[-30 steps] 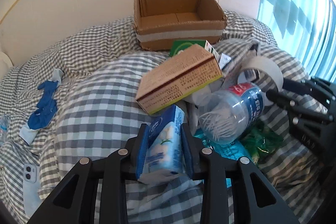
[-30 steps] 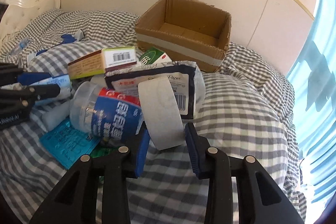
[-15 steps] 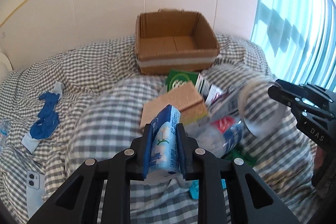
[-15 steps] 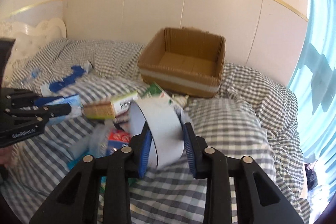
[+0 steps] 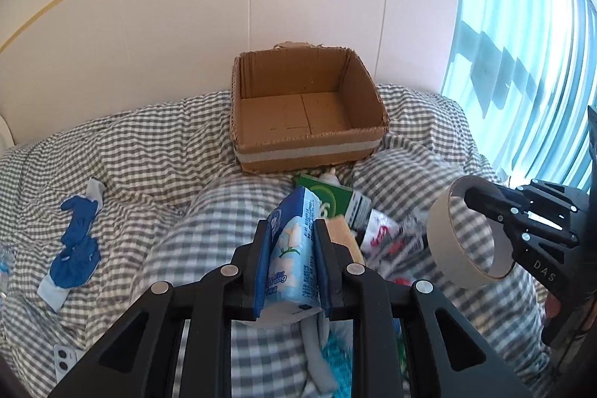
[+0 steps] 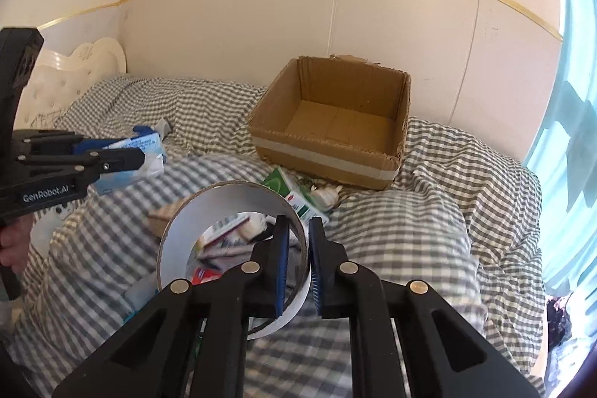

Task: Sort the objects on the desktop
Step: 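Carry the tissue pack and tape roll with both grippers over the cardboard box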

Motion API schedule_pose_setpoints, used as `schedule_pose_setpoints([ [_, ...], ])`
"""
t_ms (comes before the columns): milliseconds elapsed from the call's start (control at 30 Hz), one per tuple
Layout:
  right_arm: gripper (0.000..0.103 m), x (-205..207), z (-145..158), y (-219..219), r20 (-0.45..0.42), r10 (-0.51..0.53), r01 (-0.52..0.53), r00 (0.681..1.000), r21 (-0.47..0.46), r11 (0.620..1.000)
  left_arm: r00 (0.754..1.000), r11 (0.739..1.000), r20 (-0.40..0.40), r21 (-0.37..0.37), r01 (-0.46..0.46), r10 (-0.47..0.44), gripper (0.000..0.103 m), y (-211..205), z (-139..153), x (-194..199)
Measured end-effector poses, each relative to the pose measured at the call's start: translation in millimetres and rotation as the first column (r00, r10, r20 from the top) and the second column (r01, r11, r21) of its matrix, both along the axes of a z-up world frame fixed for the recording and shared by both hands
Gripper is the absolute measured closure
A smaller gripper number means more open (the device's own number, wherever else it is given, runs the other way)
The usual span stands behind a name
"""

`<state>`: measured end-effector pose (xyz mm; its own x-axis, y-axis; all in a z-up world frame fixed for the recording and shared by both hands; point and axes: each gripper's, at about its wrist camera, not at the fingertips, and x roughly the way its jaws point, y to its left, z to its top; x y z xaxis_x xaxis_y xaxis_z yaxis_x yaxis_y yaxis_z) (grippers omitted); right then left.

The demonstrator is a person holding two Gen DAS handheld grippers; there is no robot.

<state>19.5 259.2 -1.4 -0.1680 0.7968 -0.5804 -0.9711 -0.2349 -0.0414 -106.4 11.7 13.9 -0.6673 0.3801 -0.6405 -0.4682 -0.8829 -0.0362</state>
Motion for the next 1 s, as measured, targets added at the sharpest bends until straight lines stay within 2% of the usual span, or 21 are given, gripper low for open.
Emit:
schedule_pose_setpoints([
  [300,0.093,16,28,62,0.001,-0.034,0.034,0.999,0.020,0.999,1.000,1.000,-0.017,0.022,0.008,-0.008,0.081,24,24,-60],
  [567,0.093,32,46,130,-0.031,-0.053,0.054,0.998,0.042,0.998,0.999,0.999,0.025,0.034,0.025,-0.026,0.081,58,28,-129],
  [800,0.093,41,45,193,-0.043,-0.068,0.069,0.997,0.024,0.997,0.999,0.999,0.037,0.042,-0.004,0.003,0.081,87,18,-190],
  [1000,0.093,58,31,258,-0.102,-0.100,0.098,0.990,-0.023,0.995,0.997,0.999,0.069,0.042,-0.025,0.022,0.081,106,5,-241],
])
